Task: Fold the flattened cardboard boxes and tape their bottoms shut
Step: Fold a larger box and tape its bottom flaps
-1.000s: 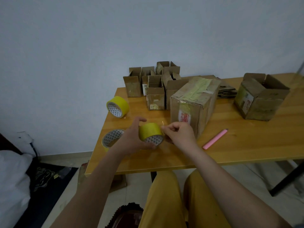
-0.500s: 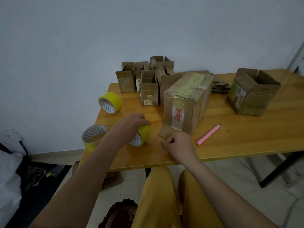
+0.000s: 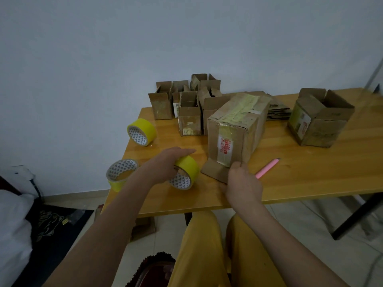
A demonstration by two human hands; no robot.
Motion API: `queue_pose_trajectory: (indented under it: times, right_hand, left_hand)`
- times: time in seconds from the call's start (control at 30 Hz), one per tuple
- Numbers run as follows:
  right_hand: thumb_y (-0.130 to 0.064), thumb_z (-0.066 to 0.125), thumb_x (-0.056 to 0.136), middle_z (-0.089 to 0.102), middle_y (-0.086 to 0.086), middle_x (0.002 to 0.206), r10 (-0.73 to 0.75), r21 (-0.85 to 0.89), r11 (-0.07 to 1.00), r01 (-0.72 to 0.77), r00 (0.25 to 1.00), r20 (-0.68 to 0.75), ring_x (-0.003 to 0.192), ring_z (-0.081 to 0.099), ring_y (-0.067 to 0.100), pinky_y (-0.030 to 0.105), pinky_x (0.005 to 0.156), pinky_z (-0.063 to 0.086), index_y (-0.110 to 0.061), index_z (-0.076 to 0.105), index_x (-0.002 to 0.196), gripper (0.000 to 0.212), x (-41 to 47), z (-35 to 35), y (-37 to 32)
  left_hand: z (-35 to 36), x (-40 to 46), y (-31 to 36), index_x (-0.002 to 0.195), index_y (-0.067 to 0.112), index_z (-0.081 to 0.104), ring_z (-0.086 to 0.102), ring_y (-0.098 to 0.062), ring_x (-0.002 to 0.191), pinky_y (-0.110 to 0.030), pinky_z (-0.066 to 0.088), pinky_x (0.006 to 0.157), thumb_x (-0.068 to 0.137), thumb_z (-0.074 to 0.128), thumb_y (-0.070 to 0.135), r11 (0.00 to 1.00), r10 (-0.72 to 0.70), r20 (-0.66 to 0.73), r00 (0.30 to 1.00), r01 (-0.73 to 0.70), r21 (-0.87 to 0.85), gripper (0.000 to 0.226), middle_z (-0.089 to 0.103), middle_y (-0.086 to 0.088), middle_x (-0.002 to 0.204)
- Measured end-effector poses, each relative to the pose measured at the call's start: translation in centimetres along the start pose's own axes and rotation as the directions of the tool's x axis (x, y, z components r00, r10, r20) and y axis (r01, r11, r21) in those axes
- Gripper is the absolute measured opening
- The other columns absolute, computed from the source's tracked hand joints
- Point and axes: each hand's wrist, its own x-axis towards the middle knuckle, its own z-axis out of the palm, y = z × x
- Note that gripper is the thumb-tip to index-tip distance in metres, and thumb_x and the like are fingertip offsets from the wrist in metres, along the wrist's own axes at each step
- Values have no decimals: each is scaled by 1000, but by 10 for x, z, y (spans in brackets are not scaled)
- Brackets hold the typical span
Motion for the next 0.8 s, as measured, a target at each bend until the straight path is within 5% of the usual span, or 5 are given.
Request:
queue_pose_trajectory:
  times: [0.13, 0.23, 0.43, 0.67, 0.8]
  right_hand:
    - [-31, 64, 91, 48, -7, 82, -96, 293, 936, 193, 944, -316, 68, 52, 10, 27, 52, 40, -20, 46, 92, 21, 14, -27, 17]
    - [-33, 58, 93, 46, -6, 83, -93, 323, 879, 350, 791, -604, 69, 45, 11, 25, 54, 34, -15, 51, 92, 19, 40, -46, 30]
    - [-52, 29, 99, 47, -1, 145, -145, 457, 813, 361, 885, -441, 138, 32, 19, 36, 110, 25, -21, 57, 129, 51, 94, -43, 52]
    - [-47, 34, 100, 68, -16, 107, -238, 504, 694, 515, 824, -514, 108, 49, 11, 51, 92, 39, -26, 70, 110, 43, 102, -38, 53]
    - [-47, 26, 102, 60, -16, 125, -259, 445, 766, 465, 856, -448, 123, 44, 4, 38, 111, 19, -27, 67, 118, 49, 130, -61, 54]
  left_hand:
    - [-27, 2, 19, 152, 46, 6, 22, -24, 145, -41, 34, 110, 75, 82, 31, 997, -74, 221, 973, 68, 36, 109, 17, 6, 161]
    - [-46, 9, 45, 154, 37, 14, 25, -19, 144, -34, 30, 110, 72, 82, 41, 990, 26, 73, 997, -16, -137, 106, 20, 6, 160]
    - [-32, 46, 88, 147, 24, 38, 63, -21, 107, -44, 58, 86, 89, 58, 52, 759, -47, -135, 990, -52, -649, 67, 52, -2, 134]
    - [-16, 84, 101, 139, 9, 41, 55, -16, 103, -36, 51, 91, 94, 57, 45, 661, -353, -277, 894, 29, -750, 60, 56, 2, 114]
    - [-15, 103, 111, 137, 4, 37, 50, -17, 96, -34, 47, 83, 96, 57, 35, 637, -451, -298, 841, 70, -768, 55, 49, -1, 111]
